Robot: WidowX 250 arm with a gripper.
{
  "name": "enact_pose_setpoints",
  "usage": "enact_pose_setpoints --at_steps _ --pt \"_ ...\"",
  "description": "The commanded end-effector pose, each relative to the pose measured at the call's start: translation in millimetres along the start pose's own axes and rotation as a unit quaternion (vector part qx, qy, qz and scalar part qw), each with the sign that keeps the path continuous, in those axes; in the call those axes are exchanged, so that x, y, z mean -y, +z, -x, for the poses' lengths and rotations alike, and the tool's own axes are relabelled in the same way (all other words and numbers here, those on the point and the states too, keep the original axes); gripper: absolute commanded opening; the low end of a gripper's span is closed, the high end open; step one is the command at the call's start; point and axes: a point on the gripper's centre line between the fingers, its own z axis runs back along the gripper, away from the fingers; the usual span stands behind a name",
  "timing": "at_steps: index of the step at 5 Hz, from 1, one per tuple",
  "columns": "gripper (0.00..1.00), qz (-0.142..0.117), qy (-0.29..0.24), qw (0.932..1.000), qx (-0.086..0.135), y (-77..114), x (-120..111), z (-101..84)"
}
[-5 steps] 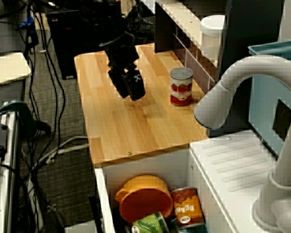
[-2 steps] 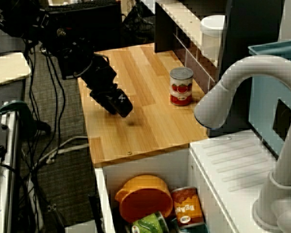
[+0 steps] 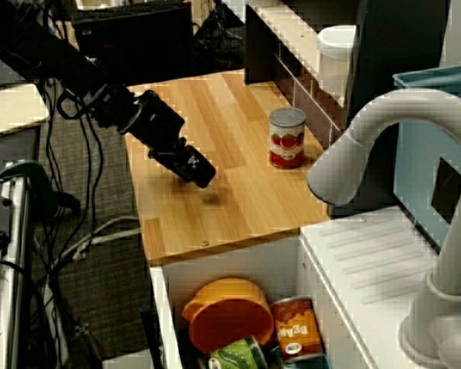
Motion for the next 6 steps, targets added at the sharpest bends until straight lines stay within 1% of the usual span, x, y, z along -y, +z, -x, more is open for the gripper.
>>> enact_pose_setpoints --at_steps 1,2,3,4,5,6 --pt "1.00 0.000 -0.011 0.9994 -0.033 -2.8 17 13.9" --pt "1.00 0.000 -0.025 0.9985 -0.049 -3.0 21 7.3" --pt "1.00 0.001 -0.048 0.9959 -0.076 -1.0 28 -2.3" --pt "1.00 -0.004 -0.091 0.9889 -0.118 1.4 34 -13.1" --pt "1.00 -0.010 -0.148 0.9728 -0.178 1.0 36 -24.5" --pt "1.00 -0.027 -0.212 0.9507 -0.225 0.9 40 -35.7"
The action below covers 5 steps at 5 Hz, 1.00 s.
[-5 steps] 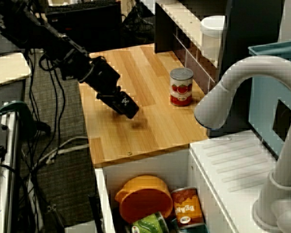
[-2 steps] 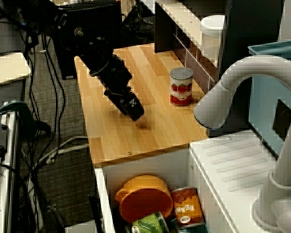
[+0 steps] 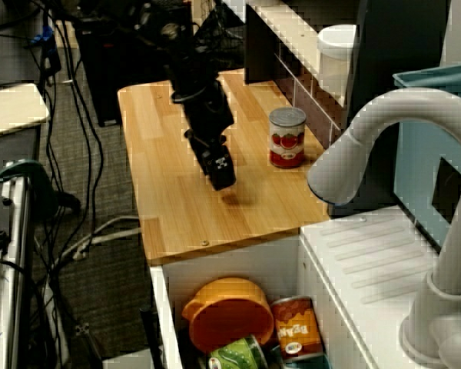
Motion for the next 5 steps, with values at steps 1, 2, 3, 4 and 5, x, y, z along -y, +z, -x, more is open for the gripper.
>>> enact_pose_setpoints --at_steps 1,2,3,4,5 --pt "1.00 -0.028 -0.101 0.9929 -0.056 20.6 10 -15.2" --pt "1.00 -0.026 -0.112 0.9911 -0.068 23.1 6 -20.6" --pt "1.00 -0.025 -0.111 0.9910 -0.070 24.8 3 -23.5" --pt "1.00 -0.027 -0.113 0.9907 -0.071 26.9 0 -24.1" --pt "1.00 -0.027 -0.106 0.9913 -0.073 29.6 -7 -23.0"
